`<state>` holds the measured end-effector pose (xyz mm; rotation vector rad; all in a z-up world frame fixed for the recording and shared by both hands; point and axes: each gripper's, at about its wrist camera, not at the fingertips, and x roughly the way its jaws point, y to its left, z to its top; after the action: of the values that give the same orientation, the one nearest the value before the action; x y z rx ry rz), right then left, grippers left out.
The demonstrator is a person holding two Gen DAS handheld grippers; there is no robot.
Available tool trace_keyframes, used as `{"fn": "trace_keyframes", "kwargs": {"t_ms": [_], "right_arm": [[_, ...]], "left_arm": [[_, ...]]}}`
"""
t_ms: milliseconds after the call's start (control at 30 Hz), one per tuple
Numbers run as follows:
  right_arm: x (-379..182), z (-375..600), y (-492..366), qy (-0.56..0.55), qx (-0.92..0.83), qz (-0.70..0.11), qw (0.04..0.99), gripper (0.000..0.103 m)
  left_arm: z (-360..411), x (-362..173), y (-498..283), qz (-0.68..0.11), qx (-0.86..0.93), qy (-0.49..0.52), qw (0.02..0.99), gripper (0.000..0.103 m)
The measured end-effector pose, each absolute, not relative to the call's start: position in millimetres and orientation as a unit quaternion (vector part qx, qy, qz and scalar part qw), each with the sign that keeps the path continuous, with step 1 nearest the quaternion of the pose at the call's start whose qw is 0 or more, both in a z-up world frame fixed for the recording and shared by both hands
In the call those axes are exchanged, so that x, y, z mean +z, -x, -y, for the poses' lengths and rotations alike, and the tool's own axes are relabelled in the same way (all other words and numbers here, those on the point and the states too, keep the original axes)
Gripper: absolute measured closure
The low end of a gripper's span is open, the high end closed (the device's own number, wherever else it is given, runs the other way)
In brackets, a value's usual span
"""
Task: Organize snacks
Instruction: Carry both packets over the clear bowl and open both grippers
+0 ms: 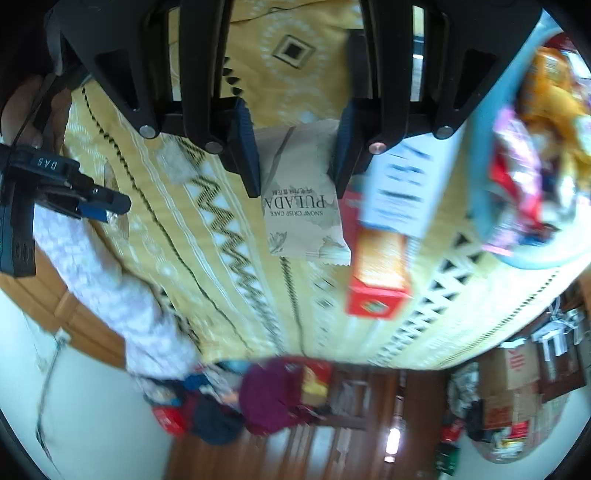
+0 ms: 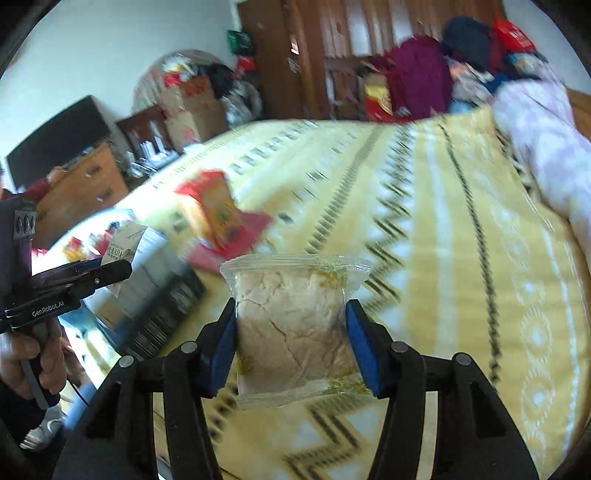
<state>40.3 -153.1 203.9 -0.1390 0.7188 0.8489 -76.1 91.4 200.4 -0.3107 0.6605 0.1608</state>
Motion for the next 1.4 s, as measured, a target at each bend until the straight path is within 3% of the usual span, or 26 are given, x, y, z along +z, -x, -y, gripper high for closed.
{"fn": "trace_keyframes", "kwargs": {"t_ms": [267, 500, 900, 1400], "right_arm": [[266, 8, 6, 0.076, 0.509, -0.302, 0.803, 0.043], [287, -121, 46, 0.096, 0.575, -0.31, 0.75, 0.043], [249, -229, 83, 0.134, 0.601, -0.357, 0.702, 0.043], [240, -252, 86, 0.142, 0.596, -0.367, 0.699, 0.04]], "left_arm": [[-225, 248, 155, -0.264, 0.206, 0.181, 0.925, 0.065], [-312, 237, 191, -0.27, 0.288, 0.216, 0.893, 0.065], [-336, 199, 209, -0.311, 0.335, 0.186, 0.869, 0.065], [-357, 199, 221, -0.316, 0.336, 0.198, 0.865, 0.063]]}}
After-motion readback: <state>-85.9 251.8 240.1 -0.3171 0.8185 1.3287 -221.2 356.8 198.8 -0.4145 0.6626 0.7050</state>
